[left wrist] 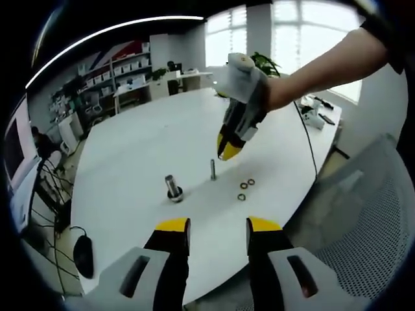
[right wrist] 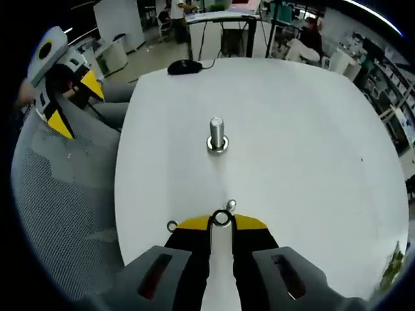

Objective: Place the washer onto the threaded stud by aligning its center hole with the stud, sliding it down to the base, and recovering from edge contact or off-axis alignment until the washer reaches the visible bottom stop.

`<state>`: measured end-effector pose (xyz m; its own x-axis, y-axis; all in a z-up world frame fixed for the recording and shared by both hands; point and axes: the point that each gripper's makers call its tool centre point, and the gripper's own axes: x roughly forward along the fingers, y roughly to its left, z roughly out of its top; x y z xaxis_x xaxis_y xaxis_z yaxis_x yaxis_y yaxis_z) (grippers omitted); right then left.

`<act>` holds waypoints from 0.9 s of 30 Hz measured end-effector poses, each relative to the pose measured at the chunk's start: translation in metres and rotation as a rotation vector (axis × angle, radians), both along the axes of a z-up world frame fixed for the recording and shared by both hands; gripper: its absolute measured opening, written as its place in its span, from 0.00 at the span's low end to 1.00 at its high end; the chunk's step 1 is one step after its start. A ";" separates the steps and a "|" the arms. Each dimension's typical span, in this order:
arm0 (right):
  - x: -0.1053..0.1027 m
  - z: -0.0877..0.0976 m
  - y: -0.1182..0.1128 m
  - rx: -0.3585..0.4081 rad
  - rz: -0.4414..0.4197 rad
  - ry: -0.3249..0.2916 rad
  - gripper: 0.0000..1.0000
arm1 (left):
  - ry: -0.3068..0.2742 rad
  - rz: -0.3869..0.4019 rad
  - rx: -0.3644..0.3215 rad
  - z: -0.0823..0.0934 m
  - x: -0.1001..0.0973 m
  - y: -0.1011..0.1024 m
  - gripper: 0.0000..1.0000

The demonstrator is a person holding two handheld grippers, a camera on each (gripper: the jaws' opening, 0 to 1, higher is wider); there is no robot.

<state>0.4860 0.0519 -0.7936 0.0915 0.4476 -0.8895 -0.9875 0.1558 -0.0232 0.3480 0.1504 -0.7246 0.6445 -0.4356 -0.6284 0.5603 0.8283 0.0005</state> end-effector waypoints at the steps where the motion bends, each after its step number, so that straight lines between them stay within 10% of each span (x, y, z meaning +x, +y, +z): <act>1: 0.001 0.000 0.001 0.001 0.002 0.000 0.13 | -0.002 0.002 -0.002 0.000 0.000 0.000 0.32; 27: 0.011 -0.014 0.013 -0.072 0.051 -0.011 0.13 | 0.001 0.012 0.012 -0.001 0.000 0.003 0.32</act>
